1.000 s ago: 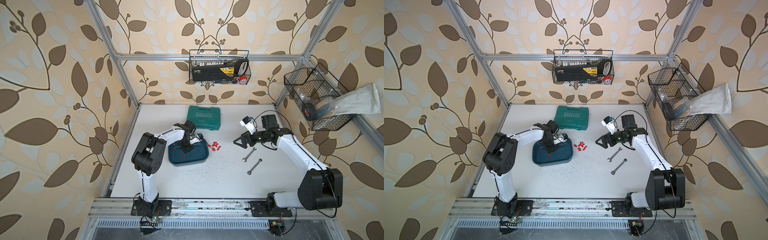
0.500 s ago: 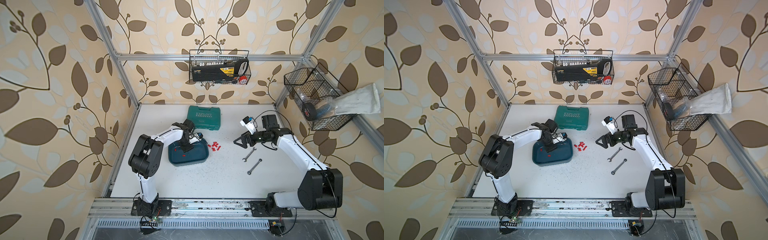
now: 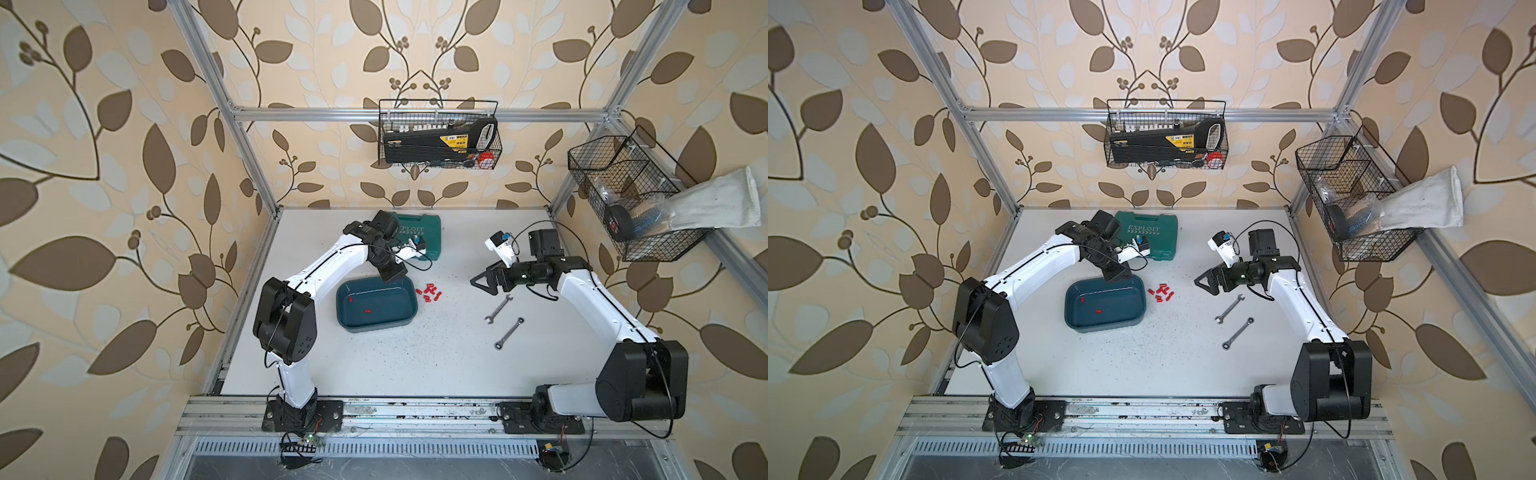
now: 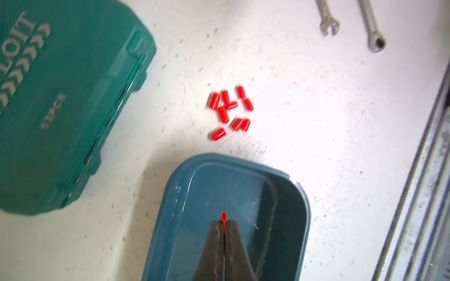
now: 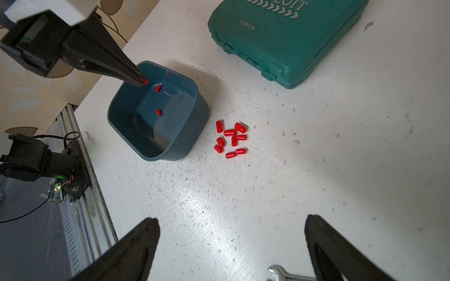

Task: Take the screw protection sleeves out of the storage box
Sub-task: Place the screw protection sleeve at the center of the board.

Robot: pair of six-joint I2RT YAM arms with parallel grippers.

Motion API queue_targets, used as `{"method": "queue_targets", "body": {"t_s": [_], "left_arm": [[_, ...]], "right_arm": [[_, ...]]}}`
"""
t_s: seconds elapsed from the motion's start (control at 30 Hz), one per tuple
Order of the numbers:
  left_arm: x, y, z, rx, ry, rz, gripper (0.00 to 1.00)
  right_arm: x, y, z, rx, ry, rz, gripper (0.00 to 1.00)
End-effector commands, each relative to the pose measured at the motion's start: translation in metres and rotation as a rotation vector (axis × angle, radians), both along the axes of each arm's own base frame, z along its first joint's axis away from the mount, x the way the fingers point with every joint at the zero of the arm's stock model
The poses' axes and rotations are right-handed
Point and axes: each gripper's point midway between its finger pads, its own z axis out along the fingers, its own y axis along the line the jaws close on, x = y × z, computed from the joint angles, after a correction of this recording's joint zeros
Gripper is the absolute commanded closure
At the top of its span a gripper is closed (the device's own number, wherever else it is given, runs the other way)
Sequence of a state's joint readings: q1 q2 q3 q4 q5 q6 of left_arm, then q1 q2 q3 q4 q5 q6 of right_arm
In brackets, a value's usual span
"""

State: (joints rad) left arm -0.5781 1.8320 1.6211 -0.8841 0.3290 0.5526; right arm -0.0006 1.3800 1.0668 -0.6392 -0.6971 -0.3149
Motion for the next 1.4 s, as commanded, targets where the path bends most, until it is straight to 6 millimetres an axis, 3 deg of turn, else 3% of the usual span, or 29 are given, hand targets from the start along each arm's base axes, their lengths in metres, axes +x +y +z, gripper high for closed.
{"method": "queue_targets", "body": {"t_s": [0.0, 0.23, 0.5, 0.63, 0.93, 1.07, 1.2, 1.37], "left_arm": [[-0.005, -0.033, -0.007, -0.056, 0.101, -0.024, 1.0], [0.025, -0.065, -0.048, 0.021, 0.102, -0.026, 0.98], [0.039, -0.065, -0.099, 0.155, 0.111, -0.038, 0.9], [0.037, -0.065, -0.109, 0.171, 0.128, -0.042, 0.84], [0.04, -0.069, -0.079, 0.122, 0.088, -0.036, 0.7], [0.037, -0.063, -0.055, 0.105, 0.06, -0.034, 0.68], [0.019, -0.037, -0.029, 0.088, 0.057, -0.04, 0.61], [-0.034, 0.016, -0.017, 0.092, 0.122, -0.076, 0.5]], "right_arm": [[-0.004, -0.007, 0.01, 0.031, -0.022, -0.03, 0.03], [-0.001, -0.022, 0.017, 0.035, -0.043, -0.084, 0.03], [0.0, -0.025, 0.019, 0.047, -0.045, -0.091, 0.03], [0.001, -0.024, 0.017, 0.052, -0.038, -0.089, 0.03], [0.001, -0.025, 0.016, 0.05, -0.034, -0.09, 0.03], [-0.001, -0.025, 0.018, 0.045, -0.048, -0.088, 0.03], [-0.001, -0.023, 0.019, 0.048, -0.054, -0.081, 0.02], [0.001, -0.021, 0.014, 0.047, -0.036, -0.074, 0.02]]}}
